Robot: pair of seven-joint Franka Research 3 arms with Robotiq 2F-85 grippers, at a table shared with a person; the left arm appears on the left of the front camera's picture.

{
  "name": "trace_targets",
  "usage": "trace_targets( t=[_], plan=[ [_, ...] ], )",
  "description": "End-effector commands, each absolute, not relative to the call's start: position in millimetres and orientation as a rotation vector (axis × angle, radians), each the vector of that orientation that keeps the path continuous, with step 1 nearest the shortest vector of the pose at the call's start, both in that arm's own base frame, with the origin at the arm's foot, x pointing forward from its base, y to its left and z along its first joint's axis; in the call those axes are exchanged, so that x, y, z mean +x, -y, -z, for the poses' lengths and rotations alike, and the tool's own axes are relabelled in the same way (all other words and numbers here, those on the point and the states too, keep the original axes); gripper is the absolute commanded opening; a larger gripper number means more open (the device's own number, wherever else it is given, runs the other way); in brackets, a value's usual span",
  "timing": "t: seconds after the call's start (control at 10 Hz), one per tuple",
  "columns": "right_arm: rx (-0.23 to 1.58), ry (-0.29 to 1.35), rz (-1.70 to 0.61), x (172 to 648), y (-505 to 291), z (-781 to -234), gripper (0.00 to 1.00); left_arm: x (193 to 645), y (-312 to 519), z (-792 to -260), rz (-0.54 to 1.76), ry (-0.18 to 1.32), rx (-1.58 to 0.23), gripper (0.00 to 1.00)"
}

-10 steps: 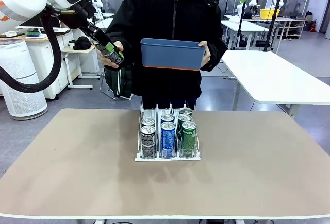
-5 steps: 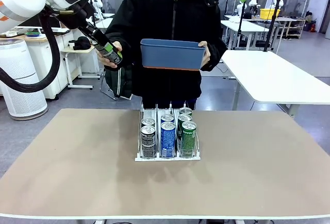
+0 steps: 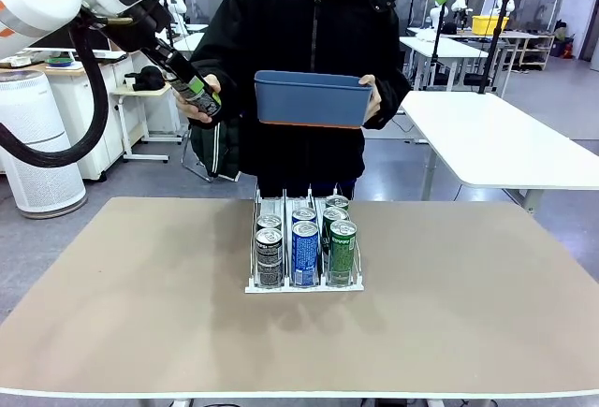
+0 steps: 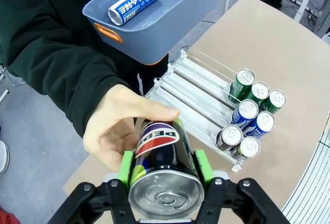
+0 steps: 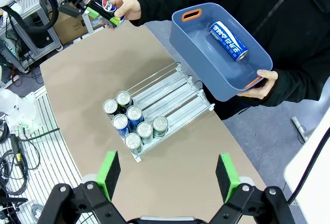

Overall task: Fill the beverage cans into the dispenser.
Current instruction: Pick up the Pepsi coke handed by the human, then place the picked Pepsi coke in the line of the Automatic Can Dispenser with the same cans.

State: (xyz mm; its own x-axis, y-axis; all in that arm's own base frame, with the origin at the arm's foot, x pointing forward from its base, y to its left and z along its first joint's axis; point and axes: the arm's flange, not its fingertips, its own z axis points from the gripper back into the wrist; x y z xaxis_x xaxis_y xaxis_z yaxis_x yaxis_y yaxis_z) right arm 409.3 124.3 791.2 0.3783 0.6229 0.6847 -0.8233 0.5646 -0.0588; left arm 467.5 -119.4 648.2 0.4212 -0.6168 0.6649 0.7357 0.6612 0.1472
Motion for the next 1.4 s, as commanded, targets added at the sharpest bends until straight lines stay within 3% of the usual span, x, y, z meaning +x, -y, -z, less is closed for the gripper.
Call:
trace_targets(
  t=[0.0, 1.3],
  plan=[
    [0.325, 0.728, -0.938, 410.3, -123.7, -790.5, 0.99, 467.8, 119.2, -647.8, 0.860, 0.753, -0.173, 0.00],
    [0.325, 0.728, -0.938, 410.3, -123.7, -790.5, 0.99, 467.8, 119.2, -647.8, 0.860, 0.753, -0.173, 0.00]
  ],
)
